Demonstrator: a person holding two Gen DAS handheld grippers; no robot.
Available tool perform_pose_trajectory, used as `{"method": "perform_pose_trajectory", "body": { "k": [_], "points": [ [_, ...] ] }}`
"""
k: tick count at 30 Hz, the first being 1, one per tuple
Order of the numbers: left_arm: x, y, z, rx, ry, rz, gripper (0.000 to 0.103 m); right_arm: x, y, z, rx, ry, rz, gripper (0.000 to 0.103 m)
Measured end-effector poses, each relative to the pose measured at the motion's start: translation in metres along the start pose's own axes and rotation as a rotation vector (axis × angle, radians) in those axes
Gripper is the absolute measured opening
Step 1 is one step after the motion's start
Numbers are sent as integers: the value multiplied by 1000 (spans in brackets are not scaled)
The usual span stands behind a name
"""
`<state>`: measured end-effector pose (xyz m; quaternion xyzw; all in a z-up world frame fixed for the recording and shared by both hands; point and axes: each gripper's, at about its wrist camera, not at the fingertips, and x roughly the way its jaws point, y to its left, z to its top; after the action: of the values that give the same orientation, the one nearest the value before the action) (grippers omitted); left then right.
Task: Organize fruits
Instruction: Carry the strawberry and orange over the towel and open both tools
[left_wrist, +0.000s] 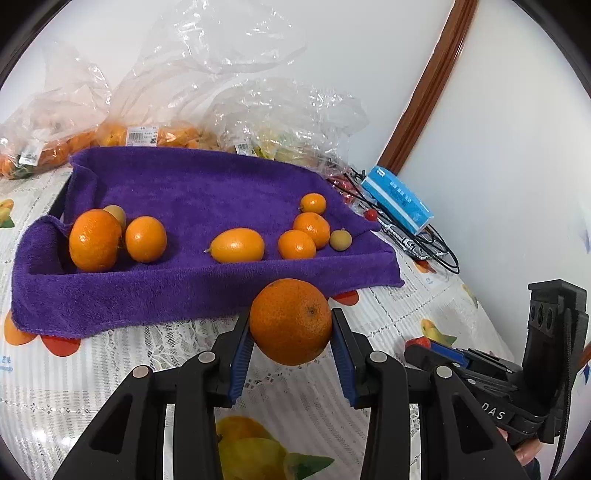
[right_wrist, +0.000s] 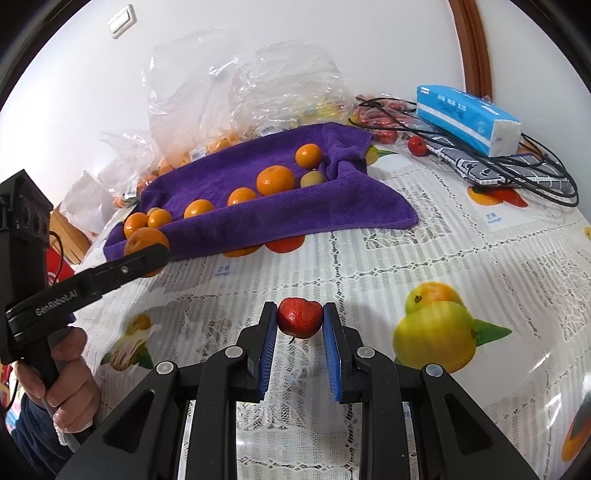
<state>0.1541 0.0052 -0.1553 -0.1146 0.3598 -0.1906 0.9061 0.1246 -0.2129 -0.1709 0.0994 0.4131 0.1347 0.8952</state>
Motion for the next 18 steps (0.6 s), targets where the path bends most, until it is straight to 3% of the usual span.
{"method": "perform_pose_trajectory", "body": {
  "k": [9, 18],
  "points": [
    [-24, -4, 9, 26, -81, 95, 38, -16, 12, 9, -28, -71, -59, 25],
    [-51, 15, 55, -20, -141, 181, 38, -28, 46, 65, -116, -154, -43, 25]
  ]
}}
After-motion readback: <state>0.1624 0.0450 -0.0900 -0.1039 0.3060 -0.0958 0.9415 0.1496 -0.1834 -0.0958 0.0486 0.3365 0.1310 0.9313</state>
